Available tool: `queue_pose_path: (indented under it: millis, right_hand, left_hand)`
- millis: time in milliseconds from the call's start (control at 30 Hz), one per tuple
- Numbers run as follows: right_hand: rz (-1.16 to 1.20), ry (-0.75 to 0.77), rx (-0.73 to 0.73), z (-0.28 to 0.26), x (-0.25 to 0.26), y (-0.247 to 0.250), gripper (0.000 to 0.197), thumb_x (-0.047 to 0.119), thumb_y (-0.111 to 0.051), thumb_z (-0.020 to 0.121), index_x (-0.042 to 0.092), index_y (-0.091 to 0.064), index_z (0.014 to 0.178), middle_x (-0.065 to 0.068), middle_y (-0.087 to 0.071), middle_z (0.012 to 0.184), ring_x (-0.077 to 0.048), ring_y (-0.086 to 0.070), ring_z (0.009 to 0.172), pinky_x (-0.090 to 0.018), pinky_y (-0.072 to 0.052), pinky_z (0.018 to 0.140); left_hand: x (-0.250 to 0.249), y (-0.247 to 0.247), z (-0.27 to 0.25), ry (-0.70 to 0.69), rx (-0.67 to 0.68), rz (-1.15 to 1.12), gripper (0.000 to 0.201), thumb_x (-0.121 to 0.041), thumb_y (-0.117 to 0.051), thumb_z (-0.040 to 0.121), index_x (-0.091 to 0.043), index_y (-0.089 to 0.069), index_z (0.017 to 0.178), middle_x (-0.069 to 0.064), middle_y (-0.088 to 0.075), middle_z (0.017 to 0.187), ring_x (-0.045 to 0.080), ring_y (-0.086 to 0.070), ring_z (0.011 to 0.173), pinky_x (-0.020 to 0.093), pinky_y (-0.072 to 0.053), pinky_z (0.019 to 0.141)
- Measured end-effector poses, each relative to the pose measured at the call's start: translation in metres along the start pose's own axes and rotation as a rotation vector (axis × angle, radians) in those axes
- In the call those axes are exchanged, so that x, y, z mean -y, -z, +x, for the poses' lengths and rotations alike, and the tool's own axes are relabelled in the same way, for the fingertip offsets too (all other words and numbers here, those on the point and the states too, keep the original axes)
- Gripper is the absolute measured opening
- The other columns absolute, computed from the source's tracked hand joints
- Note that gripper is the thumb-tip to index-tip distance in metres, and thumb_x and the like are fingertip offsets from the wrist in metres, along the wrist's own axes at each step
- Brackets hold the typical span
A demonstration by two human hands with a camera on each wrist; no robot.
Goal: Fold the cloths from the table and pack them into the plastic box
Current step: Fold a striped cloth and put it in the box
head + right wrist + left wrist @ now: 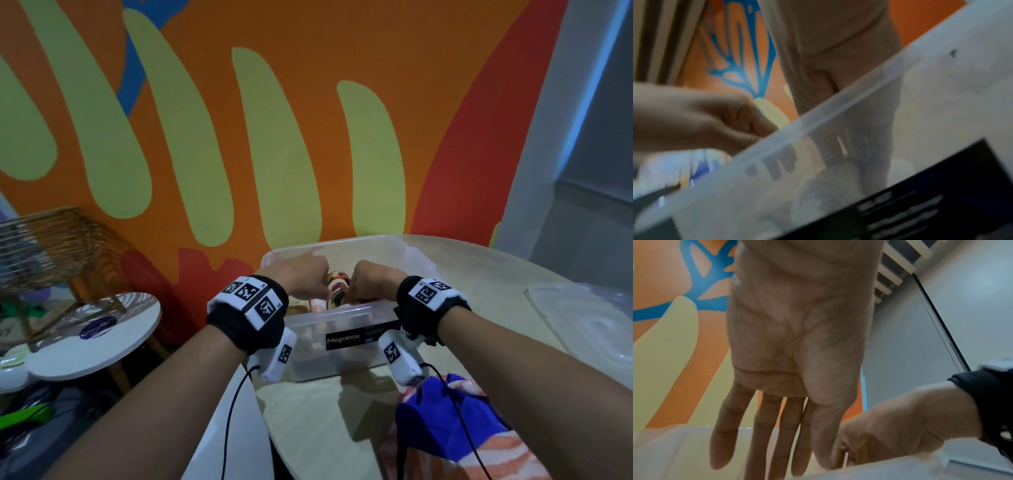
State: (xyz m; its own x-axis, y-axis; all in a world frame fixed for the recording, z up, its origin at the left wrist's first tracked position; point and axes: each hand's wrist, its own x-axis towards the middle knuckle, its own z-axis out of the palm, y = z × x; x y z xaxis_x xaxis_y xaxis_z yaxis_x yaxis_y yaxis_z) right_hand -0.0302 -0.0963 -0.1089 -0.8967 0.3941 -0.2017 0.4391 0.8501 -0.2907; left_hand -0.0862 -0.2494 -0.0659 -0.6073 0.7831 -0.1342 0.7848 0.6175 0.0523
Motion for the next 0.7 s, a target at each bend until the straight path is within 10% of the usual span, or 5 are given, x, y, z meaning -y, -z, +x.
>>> queue_pose_path:
  millis: [167,333,567,700]
  right_hand:
    - [0.062,0.046,0.009,-0.010,0.000,0.014,0.028,0.030,-0.075,0.092,0.004,-0.067,0.097,-0.005,-0.068,0.080,-0.023,-0.066,0.073,-0.032,-0.057,0.065]
    - [0.071,0.138,-0.027,-0.047,-0.010,0.045,0.030,0.034,-0.073,0.094,0.004,-0.075,0.095,-0.004,-0.070,0.077,-0.015,-0.066,0.068,-0.026,-0.053,0.059]
    - [0.066,0.311,-0.184,-0.128,-0.032,0.056,0.024,0.035,-0.072,0.094,0.012,-0.078,0.094,-0.001,-0.075,0.088,-0.018,-0.069,0.079,-0.032,-0.051,0.067]
    - [-0.001,0.273,0.130,-0.162,-0.076,0.031,0.019,0.032,-0.070,0.094,0.015,-0.077,0.090,-0.003,-0.076,0.077,-0.019,-0.071,0.071,-0.032,-0.056,0.064]
  left_hand:
    - [-0.002,0.001,-0.004,-0.020,-0.024,-0.040,0.028,-0.035,-0.065,0.099,-0.012,-0.077,0.111,0.002,-0.077,0.110,0.021,-0.069,0.095,0.023,-0.041,0.060]
    - [-0.016,0.008,-0.008,-0.063,-0.066,-0.139,0.028,-0.032,-0.067,0.099,-0.010,-0.077,0.112,0.004,-0.077,0.109,0.022,-0.071,0.093,0.039,-0.058,0.084]
    - [-0.057,0.005,-0.037,-0.190,-0.244,-0.179,0.016,-0.026,-0.069,0.097,-0.014,-0.080,0.097,0.001,-0.078,0.093,0.018,-0.071,0.081,0.036,-0.057,0.072]
    - [-0.106,-0.027,-0.059,-0.320,-0.489,-0.142,0.009,-0.023,-0.068,0.094,-0.018,-0.076,0.091,0.002,-0.071,0.092,0.021,-0.062,0.085,0.033,-0.046,0.071]
